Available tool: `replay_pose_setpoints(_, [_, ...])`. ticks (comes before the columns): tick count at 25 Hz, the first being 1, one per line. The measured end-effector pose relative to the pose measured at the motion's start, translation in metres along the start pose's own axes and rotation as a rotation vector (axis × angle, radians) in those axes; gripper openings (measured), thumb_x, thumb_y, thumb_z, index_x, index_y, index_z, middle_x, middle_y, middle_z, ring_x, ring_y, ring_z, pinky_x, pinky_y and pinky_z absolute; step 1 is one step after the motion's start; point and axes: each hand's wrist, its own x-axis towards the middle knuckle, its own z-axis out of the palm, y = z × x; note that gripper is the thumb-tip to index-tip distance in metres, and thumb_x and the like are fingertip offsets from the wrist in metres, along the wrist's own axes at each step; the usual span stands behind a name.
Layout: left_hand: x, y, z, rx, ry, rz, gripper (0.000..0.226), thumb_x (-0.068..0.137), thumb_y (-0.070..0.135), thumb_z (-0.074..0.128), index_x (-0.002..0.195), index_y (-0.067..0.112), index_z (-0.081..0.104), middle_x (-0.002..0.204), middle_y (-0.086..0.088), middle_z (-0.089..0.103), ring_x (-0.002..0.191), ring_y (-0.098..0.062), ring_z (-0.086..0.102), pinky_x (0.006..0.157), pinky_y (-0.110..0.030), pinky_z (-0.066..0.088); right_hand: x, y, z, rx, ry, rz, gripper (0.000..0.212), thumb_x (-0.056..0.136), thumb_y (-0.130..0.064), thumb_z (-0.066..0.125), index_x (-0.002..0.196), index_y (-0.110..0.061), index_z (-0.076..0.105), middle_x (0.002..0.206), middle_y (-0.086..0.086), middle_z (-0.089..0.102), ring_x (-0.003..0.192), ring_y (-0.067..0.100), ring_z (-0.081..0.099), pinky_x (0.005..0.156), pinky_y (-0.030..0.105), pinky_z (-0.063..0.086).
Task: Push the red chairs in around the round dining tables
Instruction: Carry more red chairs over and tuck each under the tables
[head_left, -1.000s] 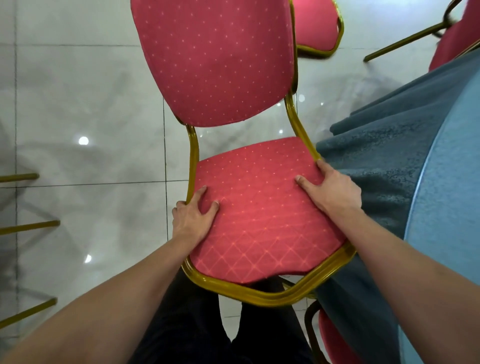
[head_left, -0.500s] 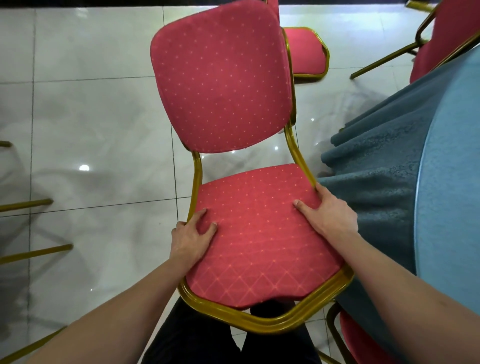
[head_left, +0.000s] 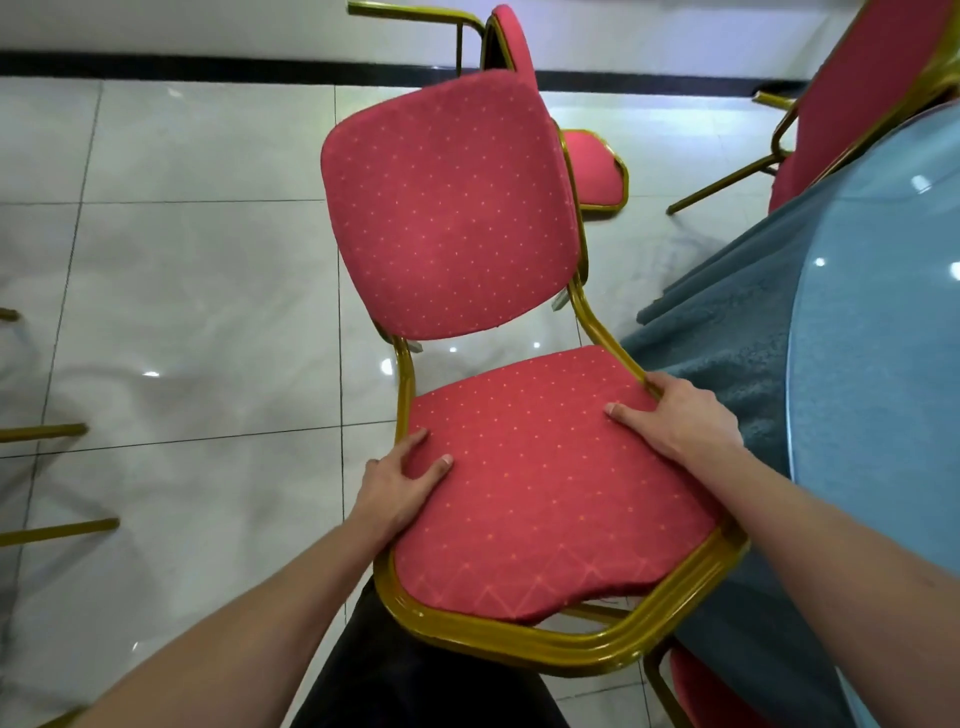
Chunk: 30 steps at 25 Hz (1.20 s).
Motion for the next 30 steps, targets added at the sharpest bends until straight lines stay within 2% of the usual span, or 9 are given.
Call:
replay_pose_setpoints(4, [-0.035,-0.010,0.013,0.034,0.016,0.030,0.077,0.078,0.078,0.060,0.145,0.045,0.047,0.148,-0.008,0.049,0.129,-0.031,0.054,0.109,-0.046,0.046,-0.030,0.018,0.001,-0.002,-0.022,-0.009,0.089,0.074,-0.088,0.054,0.144,-0.034,0.050,0.121,0.000,0.069,0.105,0.030,0.069,0.072,0.041,0.053])
replay_pose_setpoints(8, [-0.065,-0.028,0.006,0.119,0.035,0.043,0.067,0.083,0.072,0.061,0.142,0.040,0.053,0.147,-0.002,0.055,0.129,-0.028,0.055,0.106,-0.041,0.046,-0.061,0.020,0.015,-0.017,-0.117,0.000,0.083,0.075,-0.087,0.055,0.138,-0.032,0.055,0.115,0.000,0.069,0.101,0.028,0.069,0.068,0.037,0.050])
replay_pose_setpoints(13, [-0.082,-0.064,-0.019,0.244,-0.062,-0.067,0.060,0.085,0.073,0.058,0.137,0.042,0.056,0.147,-0.005,0.054,0.129,-0.030,0.055,0.107,-0.042,0.047,-0.096,0.004,0.047,-0.011,-0.283,0.048,0.081,0.077,-0.082,0.060,0.135,-0.025,0.058,0.117,0.004,0.067,0.103,0.028,0.067,0.087,0.041,0.058])
replay_pose_setpoints(18, [-0.078,-0.087,-0.040,0.369,-0.206,-0.145,0.056,0.086,0.070,0.060,0.132,0.038,0.063,0.144,-0.005,0.056,0.127,-0.032,0.055,0.104,-0.038,0.044,-0.118,-0.009,0.090,-0.083,-0.455,0.151,0.091,0.081,-0.080,0.060,0.142,-0.013,0.054,0.134,0.012,0.062,0.121,0.033,0.061,0.100,0.043,0.053])
replay_pose_setpoints(22, [-0.063,-0.069,-0.054,0.471,-0.298,-0.145,0.056,0.087,0.067,0.061,0.132,0.033,0.065,0.142,-0.004,0.057,0.126,-0.029,0.056,0.102,-0.035,0.043,-0.128,-0.004,0.105,-0.065,-0.578,0.176,0.086,0.086,-0.078,0.055,0.144,-0.014,0.055,0.144,0.012,0.057,0.130,0.032,0.056,0.108,0.040,0.045])
replay_pose_setpoints(26, [-0.053,-0.031,-0.060,0.521,-0.498,-0.165,0.063,0.092,0.066,0.055,0.143,0.029,0.056,0.137,-0.004,0.060,0.114,-0.024,0.062,0.104,-0.034,0.045,-0.137,0.010,0.108,0.090,-0.698,0.203,0.078,0.091,-0.072,0.053,0.143,-0.013,0.057,0.143,0.013,0.057,0.127,0.032,0.058,0.112,0.046,0.044])
replay_pose_setpoints(28, [-0.063,-0.021,-0.066,0.442,-0.517,-0.193,0.062,0.095,0.067,0.048,0.142,0.028,0.057,0.137,-0.003,0.061,0.113,-0.023,0.062,0.106,-0.035,0.043,-0.144,0.005,0.105,0.123,-0.739,0.187,0.075,0.095,-0.069,0.049,0.147,-0.015,0.053,0.147,0.012,0.053,0.131,0.032,0.055,0.114,0.046,0.041])
replay_pose_setpoints(30, [-0.086,-0.013,-0.075,0.362,-0.502,-0.173,0.066,0.093,0.073,0.039,0.140,0.031,0.058,0.139,0.003,0.059,0.112,-0.018,0.060,0.102,-0.032,0.038,-0.152,-0.003,0.093,0.179,-0.691,0.150,0.074,0.097,-0.068,0.047,0.154,-0.021,0.044,0.157,0.011,0.044,0.140,0.033,0.046,0.118,0.047,0.035])
